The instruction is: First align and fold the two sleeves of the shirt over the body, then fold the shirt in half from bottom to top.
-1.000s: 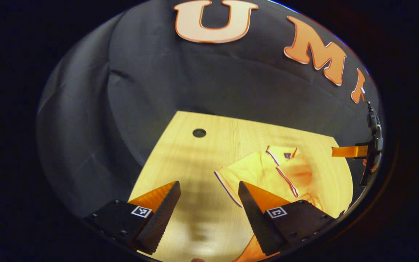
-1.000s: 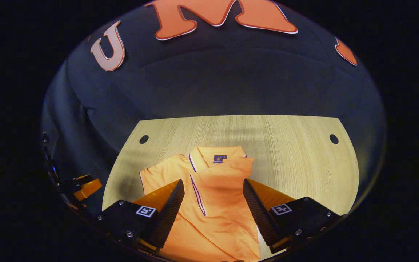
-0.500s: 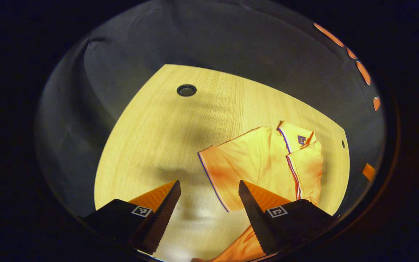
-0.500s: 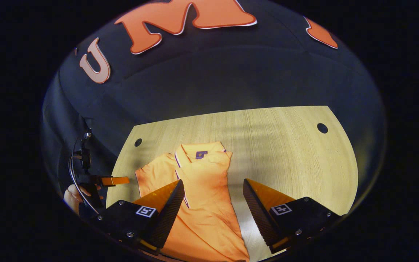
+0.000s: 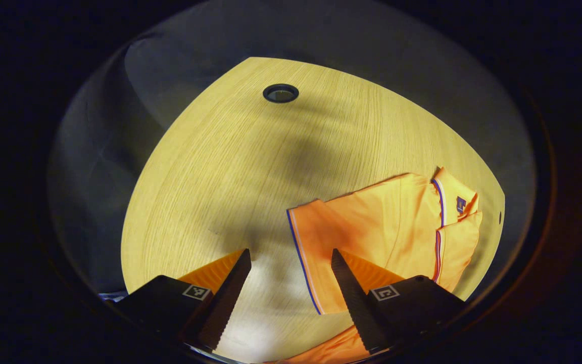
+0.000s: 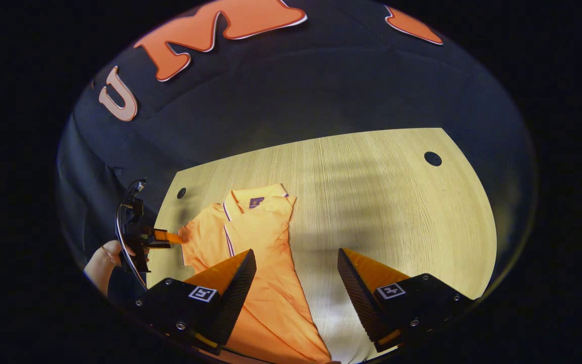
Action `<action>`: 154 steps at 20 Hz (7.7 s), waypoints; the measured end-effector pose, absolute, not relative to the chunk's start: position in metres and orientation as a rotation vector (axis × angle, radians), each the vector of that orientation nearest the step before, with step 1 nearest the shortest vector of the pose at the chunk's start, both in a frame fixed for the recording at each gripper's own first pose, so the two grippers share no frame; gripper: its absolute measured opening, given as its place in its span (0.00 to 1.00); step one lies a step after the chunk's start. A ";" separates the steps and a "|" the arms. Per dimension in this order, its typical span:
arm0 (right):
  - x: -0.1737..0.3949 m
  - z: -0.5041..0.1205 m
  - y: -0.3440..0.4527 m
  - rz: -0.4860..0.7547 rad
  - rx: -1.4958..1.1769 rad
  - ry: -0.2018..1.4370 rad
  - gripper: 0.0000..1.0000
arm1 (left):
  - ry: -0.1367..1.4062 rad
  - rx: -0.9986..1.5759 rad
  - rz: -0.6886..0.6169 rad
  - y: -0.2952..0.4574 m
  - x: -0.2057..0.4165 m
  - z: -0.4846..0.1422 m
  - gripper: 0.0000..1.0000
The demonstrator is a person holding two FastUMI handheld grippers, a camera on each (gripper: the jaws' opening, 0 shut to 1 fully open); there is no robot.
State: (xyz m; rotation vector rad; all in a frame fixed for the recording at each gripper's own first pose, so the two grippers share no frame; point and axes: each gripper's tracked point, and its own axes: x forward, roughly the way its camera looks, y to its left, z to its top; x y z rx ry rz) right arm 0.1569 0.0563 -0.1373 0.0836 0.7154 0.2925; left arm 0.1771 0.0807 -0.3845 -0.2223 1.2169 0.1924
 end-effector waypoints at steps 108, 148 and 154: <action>-0.112 -0.383 0.024 0.070 -0.182 1.215 0.88 | 1.259 0.150 -0.169 -0.026 -0.166 -0.439 0.98; 0.141 -0.189 0.094 0.201 -0.107 0.785 0.00 | 0.869 0.112 -0.252 -0.064 0.119 -0.301 0.01; 0.222 -0.175 0.110 0.178 -0.090 0.750 0.00 | 0.812 0.120 -0.223 -0.065 0.213 -0.296 0.01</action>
